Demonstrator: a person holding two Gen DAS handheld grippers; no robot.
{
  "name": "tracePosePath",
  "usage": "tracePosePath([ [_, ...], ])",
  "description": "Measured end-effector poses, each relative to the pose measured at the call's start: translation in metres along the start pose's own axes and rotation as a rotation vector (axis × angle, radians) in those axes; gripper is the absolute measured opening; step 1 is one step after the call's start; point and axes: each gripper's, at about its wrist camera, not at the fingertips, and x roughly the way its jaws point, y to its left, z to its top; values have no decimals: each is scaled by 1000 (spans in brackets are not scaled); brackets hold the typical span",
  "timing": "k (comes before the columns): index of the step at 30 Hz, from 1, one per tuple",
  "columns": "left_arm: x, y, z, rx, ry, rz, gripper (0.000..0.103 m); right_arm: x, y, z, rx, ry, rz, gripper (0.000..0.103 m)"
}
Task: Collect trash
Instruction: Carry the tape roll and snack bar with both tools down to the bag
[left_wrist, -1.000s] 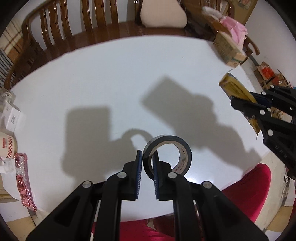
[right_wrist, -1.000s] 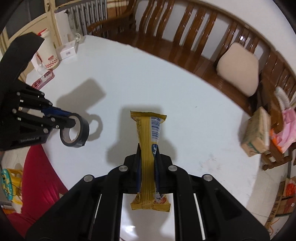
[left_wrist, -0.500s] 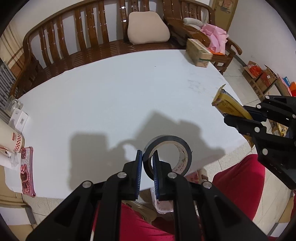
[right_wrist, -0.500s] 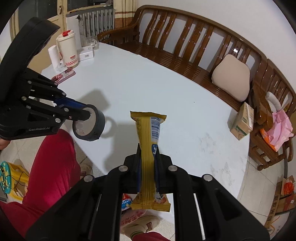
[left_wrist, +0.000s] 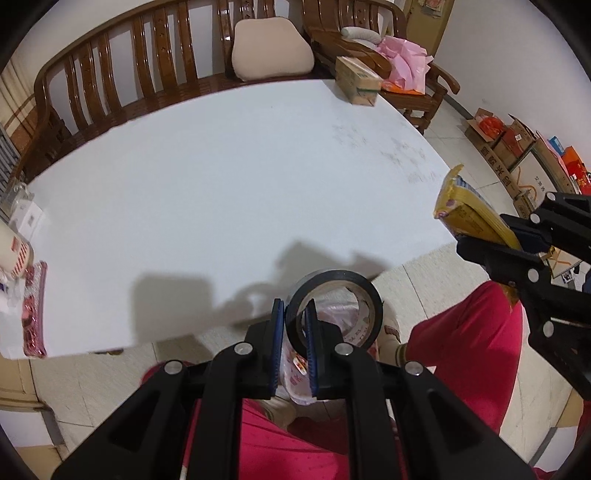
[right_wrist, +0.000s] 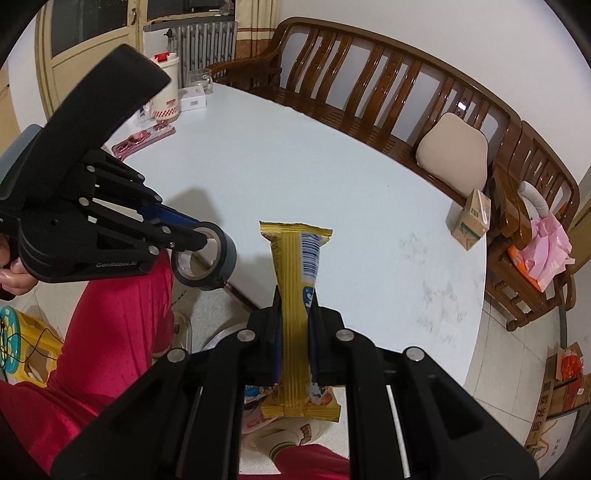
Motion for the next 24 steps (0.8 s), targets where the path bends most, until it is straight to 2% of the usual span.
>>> tracePosePath([
  [11, 36, -14, -49, -16, 64, -33, 12, 7, 28, -44, 12, 44, 25, 11],
  [24, 95, -29, -97, -26, 137, -35, 12, 53, 52, -95, 59, 128, 84, 11],
])
